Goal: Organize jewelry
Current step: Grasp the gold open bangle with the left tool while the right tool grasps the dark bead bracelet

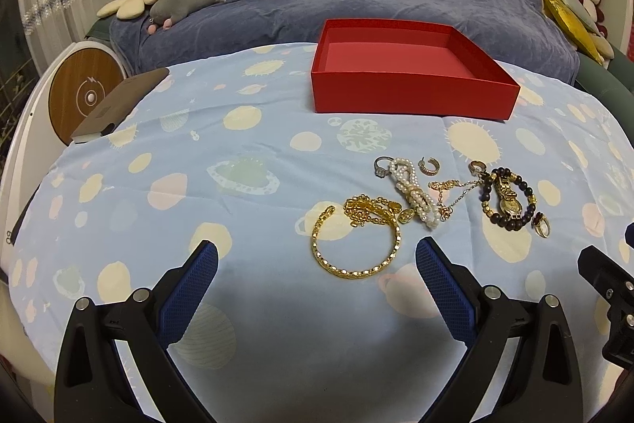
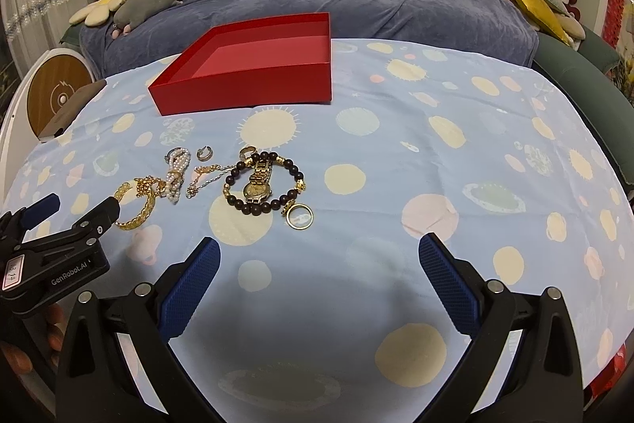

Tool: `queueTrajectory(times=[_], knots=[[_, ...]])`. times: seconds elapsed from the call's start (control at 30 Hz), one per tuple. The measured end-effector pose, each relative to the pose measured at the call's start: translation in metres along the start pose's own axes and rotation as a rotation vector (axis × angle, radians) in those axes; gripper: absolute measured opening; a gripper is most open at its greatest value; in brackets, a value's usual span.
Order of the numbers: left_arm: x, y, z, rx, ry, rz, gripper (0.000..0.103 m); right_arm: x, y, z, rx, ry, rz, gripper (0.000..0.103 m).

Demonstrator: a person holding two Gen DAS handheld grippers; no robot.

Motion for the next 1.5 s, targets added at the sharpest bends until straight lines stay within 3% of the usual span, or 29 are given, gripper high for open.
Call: queueTrajectory(times=[0.3, 0.5, 0.7, 0.93, 1.3, 1.37, 1.43, 1.5], knots=[[-0.028, 0.000, 0.007, -0.002, 0.003, -0.042, 0.097, -0.003, -0.001, 0.004, -0.019, -0.014, -0.017, 0.098], [-0.041, 0.002, 0.006, 0.031, 0.030, -0.076, 0.083, -0.003, -0.003, 0.006, -0.028, -0.024, -0.019, 0.098], [-0.038, 0.001, 0.011, 0.022, 0.071, -0.059, 0.056, -0.004, -0.002, 0.008, -0.031, -0.023, -0.025, 0.098], [-0.029, 0.001, 0.018, -0.006, 0.118, -0.051, 0.056, -0.005, -0.001, 0.008, -0.029, -0.023, -0.025, 0.098], [0.003, -0.021, -0.004, 0.086, 0.164, 0.011, 0.056, -0.028, -0.023, -0.003, 0.014, -0.041, -0.044, 0.098], [0.004, -0.022, -0.007, 0.089, 0.153, 0.017, 0.056, -0.033, -0.033, -0.007, 0.021, -0.068, -0.051, 0.092], [0.003, -0.023, -0.010, 0.090, 0.148, 0.015, 0.056, -0.038, -0.042, -0.011, 0.036, -0.075, -0.051, 0.076], [0.001, -0.023, -0.013, 0.091, 0.142, 0.012, 0.056, -0.046, -0.049, -0.013, 0.044, -0.069, -0.062, 0.068]])
Point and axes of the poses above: each gripper's, at about its wrist camera, not at the fingertips, and x roughly against the way its jaws point, z to its right, y to its underside, the point moved 2 cm from there along -x, roughly the way its jaws point, and after that the axes turned 1 degree about -z, right-handed, at the moved point
